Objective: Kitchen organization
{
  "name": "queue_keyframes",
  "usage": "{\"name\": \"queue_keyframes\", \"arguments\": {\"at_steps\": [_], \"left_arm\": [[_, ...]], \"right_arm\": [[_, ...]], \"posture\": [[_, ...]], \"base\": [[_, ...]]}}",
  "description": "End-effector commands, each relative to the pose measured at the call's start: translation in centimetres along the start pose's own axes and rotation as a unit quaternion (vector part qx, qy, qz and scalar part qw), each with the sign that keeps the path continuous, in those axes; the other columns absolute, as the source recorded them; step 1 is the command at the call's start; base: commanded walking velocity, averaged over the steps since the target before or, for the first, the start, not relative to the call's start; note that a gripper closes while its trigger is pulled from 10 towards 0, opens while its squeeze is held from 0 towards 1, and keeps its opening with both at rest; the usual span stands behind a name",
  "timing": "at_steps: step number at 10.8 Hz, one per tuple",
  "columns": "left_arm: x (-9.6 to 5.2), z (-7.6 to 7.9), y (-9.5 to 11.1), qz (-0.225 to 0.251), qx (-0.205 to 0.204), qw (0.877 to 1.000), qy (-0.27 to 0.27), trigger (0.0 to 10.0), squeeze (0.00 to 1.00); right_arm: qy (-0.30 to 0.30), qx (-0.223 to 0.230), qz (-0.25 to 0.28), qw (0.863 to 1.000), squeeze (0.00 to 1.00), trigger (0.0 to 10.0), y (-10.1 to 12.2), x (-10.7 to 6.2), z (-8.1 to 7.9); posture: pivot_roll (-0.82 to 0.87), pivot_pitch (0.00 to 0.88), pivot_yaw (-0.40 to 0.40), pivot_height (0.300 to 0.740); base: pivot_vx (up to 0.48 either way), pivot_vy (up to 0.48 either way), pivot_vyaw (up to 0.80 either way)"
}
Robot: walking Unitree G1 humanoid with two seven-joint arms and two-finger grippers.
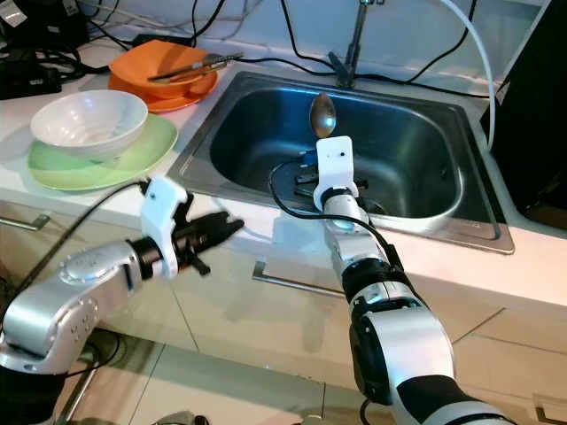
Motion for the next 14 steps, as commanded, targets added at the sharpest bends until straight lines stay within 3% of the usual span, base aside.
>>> {"name": "queue_keyframes", "arguments": {"at_steps": [1,2,3,5,10,14], "left_arm": [[0.0,0.7,0.2,0.0,0.006,1.0,-0.013,10.0,0.0],[0.0,0.7,0.2,-0.002,0.005,1.0,-0.014,10.0,0.0],[0.0,0.7,0.2,-0.004,0.005,1.0,-0.013,10.0,0.0],[-0.1,0.7,0.3,-0.005,0.004,1.0,-0.012,10.0,0.0],[0.2,0.5,0.5,0.002,0.006,1.0,-0.007,10.0,0.0],[1.5,-0.4,1.7,0.047,0.02,0.998,0.024,10.0,0.0]], "right_arm": [[0.005,0.005,-0.012,1.0,0.31,10.0,-0.5,-0.1,-0.4],[0.008,0.007,-0.013,1.0,0.31,10.0,-0.6,-0.2,-0.5],[0.007,0.006,-0.015,1.0,0.75,10.0,-0.8,-0.2,-0.5],[0.006,0.004,-0.017,1.0,0.0,10.0,-0.9,-0.2,-0.4],[0.001,0.001,0.003,1.0,0.0,10.0,0.0,0.0,0.0],[-0.033,0.006,0.115,0.993,0.0,10.0,4.3,0.2,2.3]], "posture": [[0.01,0.089,-0.041,0.74],[0.01,0.089,-0.041,0.74],[0.01,0.094,-0.039,0.74],[0.01,0.093,-0.037,0.74],[0.0,0.085,-0.036,0.74],[-0.05,0.061,-0.023,0.74]], "base": [[0.0,0.0,0.0],[0.0,0.0,0.0],[0.0,0.0,0.0],[0.0,0.0,0.0],[0.0,0.0,0.0],[0.0,0.0,0.0]]}}
Point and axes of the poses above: a point about 5 cm out from each wrist's last joint towards the gripper, its own x axis pointing out of the wrist towards the gripper, its own y axis along the axis of the wrist's last joint, z = x × y, the point moved 2 cm from there along x, pointing out of the wrist towards the gripper, and after that the axes turned 11 degrees about -x, right-handed, at the moved point
